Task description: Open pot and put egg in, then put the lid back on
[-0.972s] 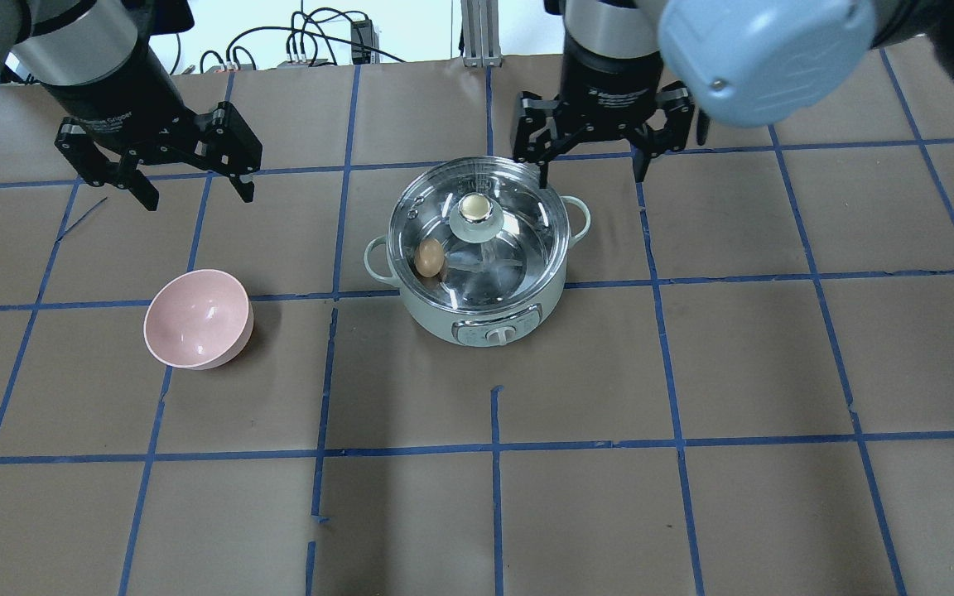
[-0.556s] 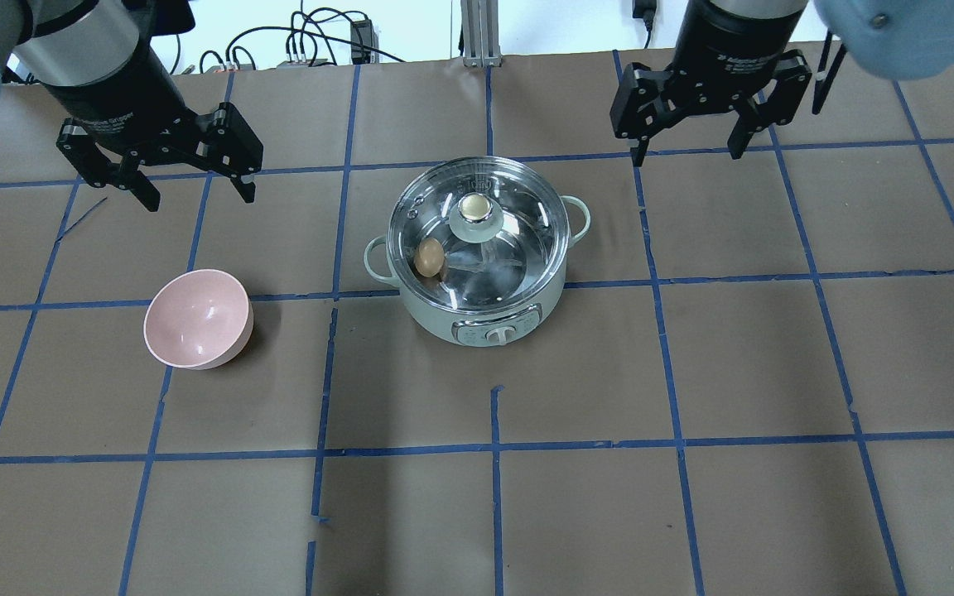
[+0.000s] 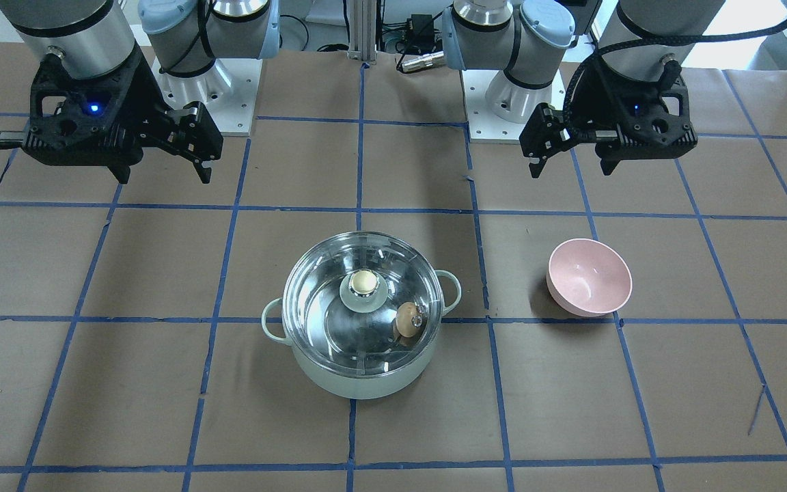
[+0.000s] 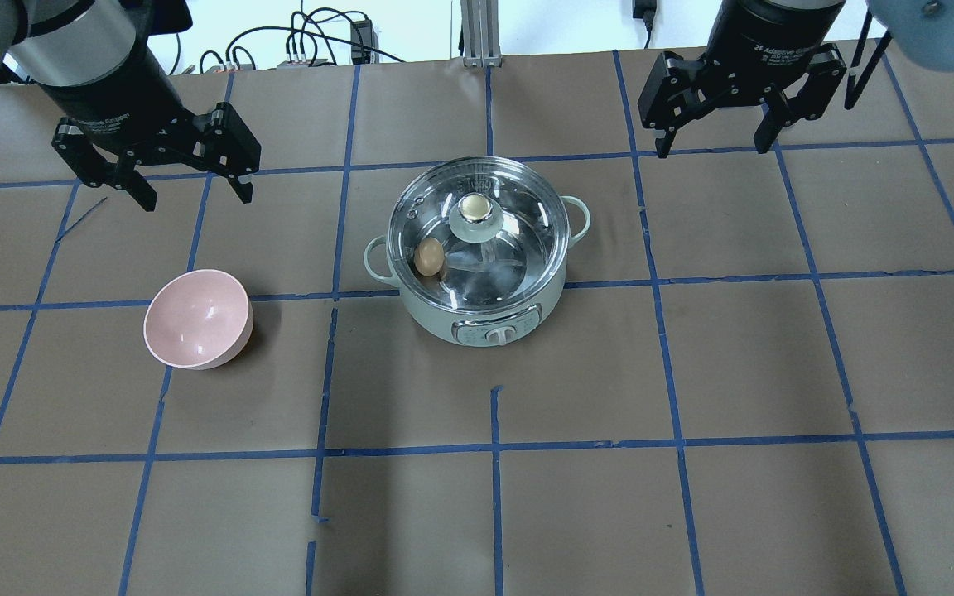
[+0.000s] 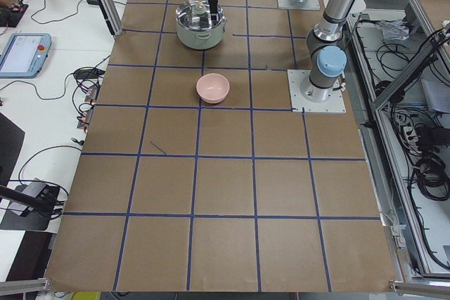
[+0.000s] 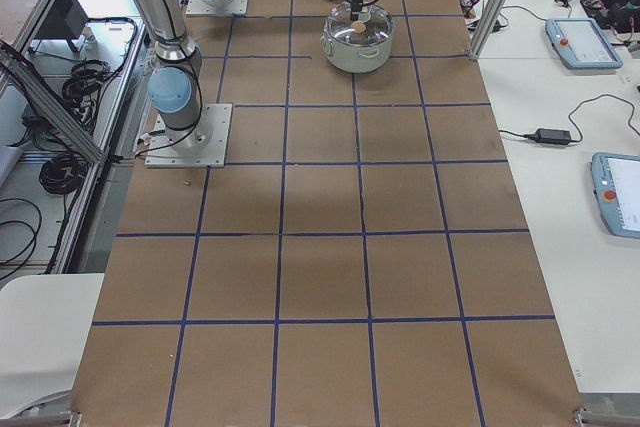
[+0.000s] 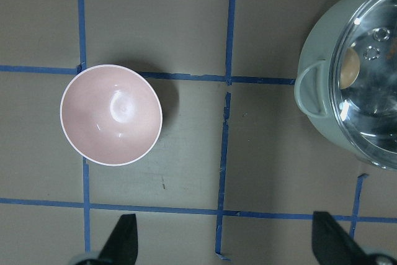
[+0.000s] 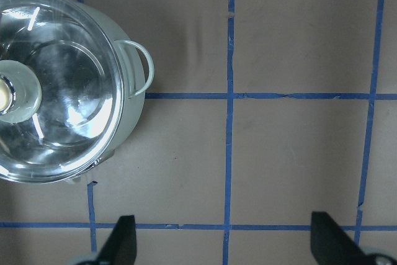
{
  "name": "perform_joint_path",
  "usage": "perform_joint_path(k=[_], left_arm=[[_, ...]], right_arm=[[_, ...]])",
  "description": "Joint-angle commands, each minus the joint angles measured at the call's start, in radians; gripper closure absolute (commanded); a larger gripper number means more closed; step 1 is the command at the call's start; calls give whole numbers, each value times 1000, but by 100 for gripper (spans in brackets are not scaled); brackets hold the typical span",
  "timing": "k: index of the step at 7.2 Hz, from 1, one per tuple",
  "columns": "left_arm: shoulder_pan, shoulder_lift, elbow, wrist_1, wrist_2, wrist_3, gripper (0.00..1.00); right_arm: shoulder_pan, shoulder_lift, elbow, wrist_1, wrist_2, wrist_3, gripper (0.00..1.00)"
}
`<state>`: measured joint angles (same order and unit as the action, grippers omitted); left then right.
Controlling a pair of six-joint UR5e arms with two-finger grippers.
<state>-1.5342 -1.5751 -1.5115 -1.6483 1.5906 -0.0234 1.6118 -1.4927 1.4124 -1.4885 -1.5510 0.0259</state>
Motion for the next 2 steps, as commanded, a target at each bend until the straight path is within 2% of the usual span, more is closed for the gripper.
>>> perform_joint_path(k=[1,2], left_arm=[[2,-2,1,-1,5,0,0],[0,-5,4,-1,-4,-1,0]], right_arm=[[0,-1,0,-1,0,0,0],[2,-1,0,-1,0,0,0]])
